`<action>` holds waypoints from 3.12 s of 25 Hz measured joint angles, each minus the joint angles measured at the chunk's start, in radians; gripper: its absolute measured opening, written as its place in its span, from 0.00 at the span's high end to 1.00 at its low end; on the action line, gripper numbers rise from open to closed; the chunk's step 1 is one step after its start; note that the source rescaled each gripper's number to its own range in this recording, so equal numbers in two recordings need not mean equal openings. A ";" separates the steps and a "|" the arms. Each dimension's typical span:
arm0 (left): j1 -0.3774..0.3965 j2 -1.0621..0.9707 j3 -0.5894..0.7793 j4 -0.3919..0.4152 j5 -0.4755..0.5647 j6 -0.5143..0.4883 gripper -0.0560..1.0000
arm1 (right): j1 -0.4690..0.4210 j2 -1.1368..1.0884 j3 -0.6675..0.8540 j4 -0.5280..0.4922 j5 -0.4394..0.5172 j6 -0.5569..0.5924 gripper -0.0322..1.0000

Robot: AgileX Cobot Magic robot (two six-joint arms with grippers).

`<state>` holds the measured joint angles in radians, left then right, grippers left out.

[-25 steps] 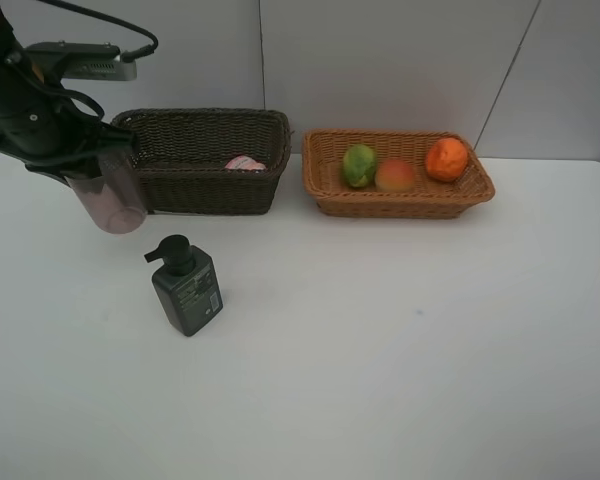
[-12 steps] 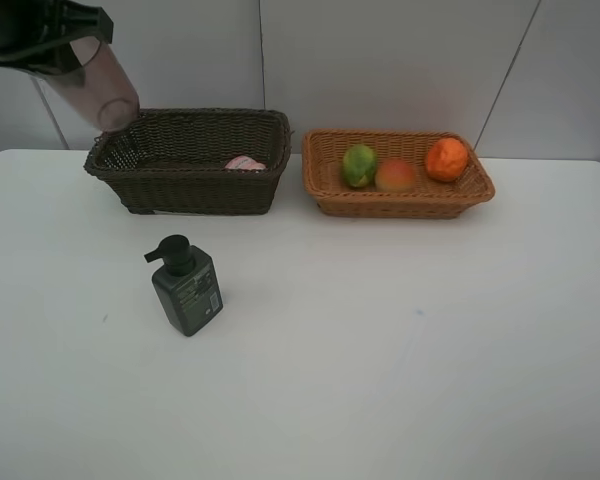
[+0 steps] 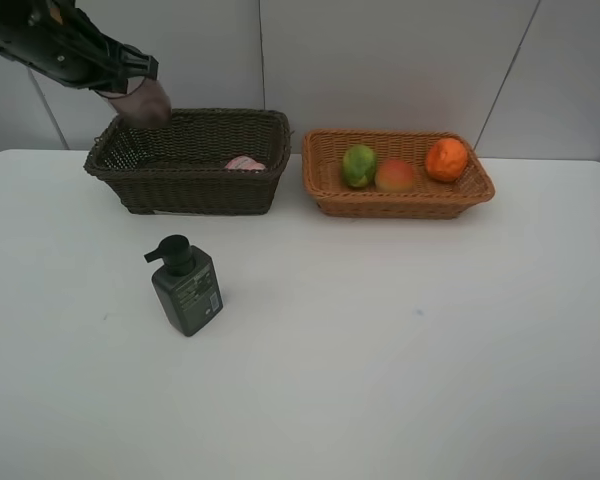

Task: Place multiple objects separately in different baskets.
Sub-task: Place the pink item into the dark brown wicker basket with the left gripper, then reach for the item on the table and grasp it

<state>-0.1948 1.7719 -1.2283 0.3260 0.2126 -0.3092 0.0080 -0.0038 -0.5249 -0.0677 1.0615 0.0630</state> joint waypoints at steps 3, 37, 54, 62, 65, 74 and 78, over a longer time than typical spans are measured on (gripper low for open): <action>0.015 0.087 0.000 0.008 -0.076 0.000 0.94 | 0.000 0.000 0.000 0.000 0.000 0.000 0.05; 0.028 0.333 -0.024 0.004 -0.377 -0.014 0.05 | 0.000 0.000 0.000 0.000 0.000 0.000 0.05; -0.052 -0.026 -0.024 -0.010 0.042 -0.015 0.00 | 0.000 0.000 0.000 0.000 0.000 0.000 0.05; -0.182 -0.236 -0.027 -0.040 0.321 -0.007 0.00 | 0.000 0.000 0.000 0.000 0.000 0.000 0.05; -0.249 -0.291 -0.027 -0.042 0.416 0.001 0.00 | 0.000 0.000 0.000 0.000 0.000 0.000 0.05; -0.438 -0.352 -0.027 -0.106 0.650 0.004 0.00 | 0.000 0.000 0.000 0.000 0.000 0.000 0.05; -0.478 -0.353 -0.027 -0.123 0.713 0.004 0.00 | 0.000 0.000 0.000 0.000 0.000 0.000 0.05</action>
<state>-0.6727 1.4192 -1.2554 0.2028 0.9252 -0.3050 0.0080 -0.0038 -0.5249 -0.0677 1.0615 0.0630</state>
